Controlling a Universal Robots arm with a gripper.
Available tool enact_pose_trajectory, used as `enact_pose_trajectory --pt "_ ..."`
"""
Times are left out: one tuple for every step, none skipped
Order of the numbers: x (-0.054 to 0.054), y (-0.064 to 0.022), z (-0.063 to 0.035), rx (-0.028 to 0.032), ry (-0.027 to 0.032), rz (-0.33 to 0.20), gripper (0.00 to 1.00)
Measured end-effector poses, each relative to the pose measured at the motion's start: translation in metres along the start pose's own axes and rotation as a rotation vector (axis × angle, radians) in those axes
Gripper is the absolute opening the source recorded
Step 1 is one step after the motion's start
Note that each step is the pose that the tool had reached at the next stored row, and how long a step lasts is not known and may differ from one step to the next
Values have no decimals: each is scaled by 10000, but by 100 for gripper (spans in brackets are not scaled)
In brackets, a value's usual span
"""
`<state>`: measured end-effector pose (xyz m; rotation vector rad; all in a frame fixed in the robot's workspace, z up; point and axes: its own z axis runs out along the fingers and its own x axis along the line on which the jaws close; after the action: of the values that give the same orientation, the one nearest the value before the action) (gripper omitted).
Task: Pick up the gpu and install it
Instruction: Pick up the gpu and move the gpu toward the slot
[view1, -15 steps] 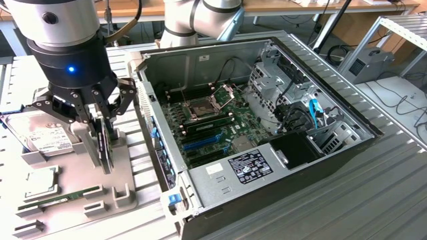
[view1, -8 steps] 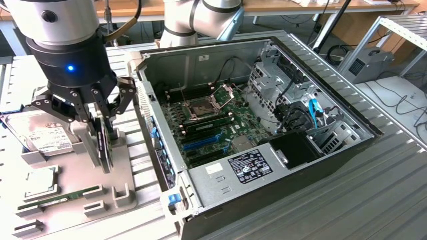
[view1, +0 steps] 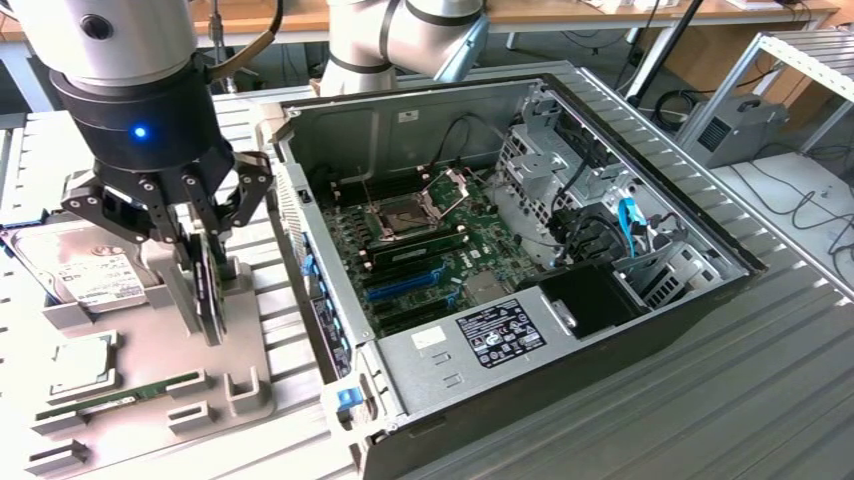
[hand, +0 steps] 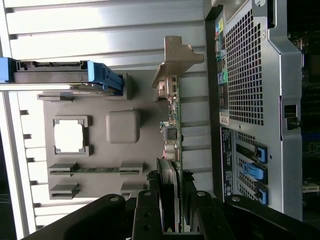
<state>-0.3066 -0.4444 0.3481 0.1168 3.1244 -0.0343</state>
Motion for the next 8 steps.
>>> enact_pose_trajectory --pt "0 0 -5 1 1 0 29" --pt "0 0 -9 1 0 1 29" --pt "0 0 -13 0 0 0 29" --pt "0 0 -15 -2 -1 0 29" --pt "-1 0 -16 -11 -1 0 29" --pt "-1 -1 -18 -55 5 -1 29" --pt "0 0 -17 -331 25 6 29" --pt "0 0 -18 -439 33 8 29"
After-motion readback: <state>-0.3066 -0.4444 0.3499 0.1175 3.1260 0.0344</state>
